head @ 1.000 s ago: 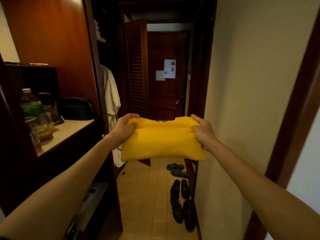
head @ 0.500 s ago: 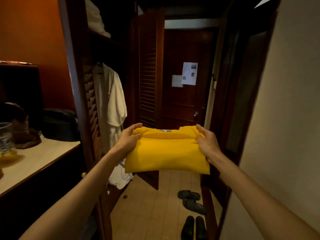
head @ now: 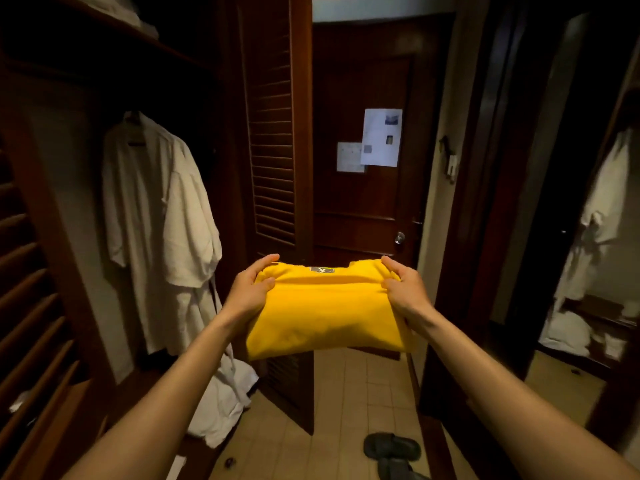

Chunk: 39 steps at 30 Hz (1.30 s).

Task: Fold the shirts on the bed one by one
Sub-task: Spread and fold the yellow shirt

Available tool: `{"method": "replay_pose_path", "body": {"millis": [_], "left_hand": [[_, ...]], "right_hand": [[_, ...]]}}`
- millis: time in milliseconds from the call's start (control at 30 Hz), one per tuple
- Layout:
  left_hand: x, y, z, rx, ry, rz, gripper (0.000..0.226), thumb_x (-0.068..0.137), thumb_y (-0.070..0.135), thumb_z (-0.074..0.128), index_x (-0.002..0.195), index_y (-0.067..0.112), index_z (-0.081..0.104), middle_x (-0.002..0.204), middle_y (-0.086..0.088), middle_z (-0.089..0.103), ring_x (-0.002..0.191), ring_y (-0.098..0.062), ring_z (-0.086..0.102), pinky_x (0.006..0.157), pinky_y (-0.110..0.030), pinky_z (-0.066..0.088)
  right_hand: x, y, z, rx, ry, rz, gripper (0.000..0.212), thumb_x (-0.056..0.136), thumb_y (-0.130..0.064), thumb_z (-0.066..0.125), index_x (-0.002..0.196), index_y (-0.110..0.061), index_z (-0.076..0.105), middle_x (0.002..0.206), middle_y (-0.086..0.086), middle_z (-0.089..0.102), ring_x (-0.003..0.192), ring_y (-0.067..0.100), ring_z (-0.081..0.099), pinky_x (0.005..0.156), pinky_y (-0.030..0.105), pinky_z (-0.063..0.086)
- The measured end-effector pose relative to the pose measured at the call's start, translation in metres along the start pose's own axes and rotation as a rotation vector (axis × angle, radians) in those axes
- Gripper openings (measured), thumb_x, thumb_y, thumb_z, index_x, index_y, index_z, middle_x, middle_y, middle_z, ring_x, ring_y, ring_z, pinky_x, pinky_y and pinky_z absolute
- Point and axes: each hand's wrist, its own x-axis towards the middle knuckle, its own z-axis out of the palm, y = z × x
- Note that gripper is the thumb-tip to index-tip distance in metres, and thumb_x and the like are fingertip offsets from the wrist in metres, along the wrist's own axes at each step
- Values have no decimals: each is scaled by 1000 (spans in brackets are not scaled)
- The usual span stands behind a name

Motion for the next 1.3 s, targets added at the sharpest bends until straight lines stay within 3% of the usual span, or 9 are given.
{"method": "replay_pose_path", "body": {"millis": [267,467,667,933,1067,1133,1200,1267,1300], "left_hand": [[149,-73,-45,66,167,-63,44,100,5,52,134,32,58,141,-1,52,129,-22,49,112,-46,41],[219,-119,-111,150,424,-145,48,98,1,51,141,24,52,144,-4,51,127,-16,47,104,-27,38],[213,-178,-187,197,720,-322,49,100,3,50,144,27,51,147,-4,49,136,-21,43,115,-37,35],[198,-300,-284,259,1030,-476,45,103,9,50,138,36,53,150,-3,43,59,25,49,51,2,38],[200,-354,-324,423,1133,-593,41,101,22,50,141,21,52,145,-8,49,87,3,56,76,-3,42],[207,-385,-332,379,1129,-828,52,97,30,44,143,5,47,141,-18,50,120,-31,53,105,-37,42],[223,-410,-336,260,1107,-1102,36,91,10,49,122,0,65,119,-28,64,111,-40,61,93,-53,49],[230,-470,-338,460,1494,-1342,23,78,10,59,87,14,79,81,-16,74,76,-34,72,64,-42,58],[226,-481,-341,312,1510,-1317,19,80,12,63,91,13,79,83,-17,73,76,-38,71,65,-49,57]], "right_hand": [[192,25,113,-17,-170,-114,60,93,3,47,149,-16,42,154,4,41,141,23,37,117,41,32],[325,7,237,13,-398,-208,60,90,4,48,147,-16,46,151,3,45,138,21,41,117,44,33],[379,3,402,59,-701,-287,62,89,6,48,147,-15,46,150,4,46,132,13,43,115,34,31],[388,11,621,105,-989,-350,57,93,6,47,147,-12,45,150,2,45,141,15,37,107,15,25],[390,22,709,125,-1065,-296,55,96,4,46,148,-14,44,152,3,43,142,16,36,114,22,25],[387,36,747,115,-1082,-297,56,97,3,45,148,-18,44,151,0,42,135,4,39,107,12,27],[381,56,781,125,-1105,-311,56,97,3,46,148,-20,44,144,-6,46,121,-6,47,92,-1,37],[375,90,812,126,-1161,-302,55,98,3,47,148,-22,44,132,-25,51,118,18,42,93,28,41],[371,108,827,115,-1187,-280,55,99,2,47,148,-25,44,124,-36,53,113,29,43,89,28,48]]}}
